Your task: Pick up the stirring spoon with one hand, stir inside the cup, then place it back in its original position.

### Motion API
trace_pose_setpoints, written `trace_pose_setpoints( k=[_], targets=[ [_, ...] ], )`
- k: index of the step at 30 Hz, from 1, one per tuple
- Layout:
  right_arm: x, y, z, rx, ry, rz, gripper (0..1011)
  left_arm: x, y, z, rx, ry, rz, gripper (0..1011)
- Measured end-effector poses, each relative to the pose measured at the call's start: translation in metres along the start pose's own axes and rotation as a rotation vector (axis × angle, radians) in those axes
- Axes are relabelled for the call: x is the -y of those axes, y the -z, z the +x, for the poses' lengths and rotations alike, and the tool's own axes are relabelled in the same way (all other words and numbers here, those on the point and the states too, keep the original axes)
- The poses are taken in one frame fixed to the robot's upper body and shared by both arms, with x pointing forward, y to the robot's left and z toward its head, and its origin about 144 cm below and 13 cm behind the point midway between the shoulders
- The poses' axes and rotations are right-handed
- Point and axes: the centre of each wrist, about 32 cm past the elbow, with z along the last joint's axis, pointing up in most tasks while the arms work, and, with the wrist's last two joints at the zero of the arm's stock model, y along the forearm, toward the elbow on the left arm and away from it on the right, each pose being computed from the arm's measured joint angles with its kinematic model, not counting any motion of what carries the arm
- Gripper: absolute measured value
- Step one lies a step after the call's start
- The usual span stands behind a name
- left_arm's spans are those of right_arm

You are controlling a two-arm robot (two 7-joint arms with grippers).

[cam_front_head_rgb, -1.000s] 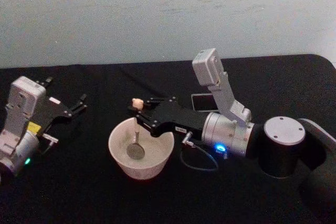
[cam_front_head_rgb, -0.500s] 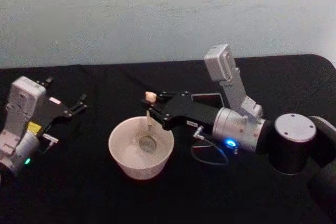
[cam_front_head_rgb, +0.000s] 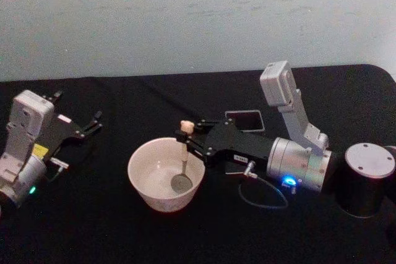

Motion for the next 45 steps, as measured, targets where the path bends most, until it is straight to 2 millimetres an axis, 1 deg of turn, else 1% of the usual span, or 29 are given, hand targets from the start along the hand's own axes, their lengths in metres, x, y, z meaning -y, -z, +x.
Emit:
trace_pose_setpoints(
  k=[4,9,15,23,28,36,40,45],
  targets=[
    [-0.003,0.000,-0.004,-0.005,-0.018,-0.001,212,0.000,0.000,0.000,0.000,0.000,0.000,1001],
    [-0.012,-0.001,-0.010,-0.009,-0.036,0.002,212,0.000,0.000,0.000,0.000,0.000,0.000,1001],
    [-0.030,-0.003,-0.013,-0.005,-0.041,0.005,212,0.000,0.000,0.000,0.000,0.000,0.000,1001],
    [-0.050,-0.008,-0.010,0.001,-0.015,0.012,212,0.000,0.000,0.000,0.000,0.000,0.000,1002],
    [-0.056,-0.010,-0.004,-0.001,0.016,0.017,212,0.000,0.000,0.000,0.000,0.000,0.000,1001],
    [-0.056,-0.011,0.007,-0.005,0.059,0.016,212,0.000,0.000,0.000,0.000,0.000,0.000,1001],
    [-0.046,-0.009,0.012,0.001,0.076,0.006,212,0.000,0.000,0.000,0.000,0.000,0.000,1001],
    [-0.032,-0.007,0.015,0.007,0.077,-0.001,212,0.000,0.000,0.000,0.000,0.000,0.000,1001]
  ],
)
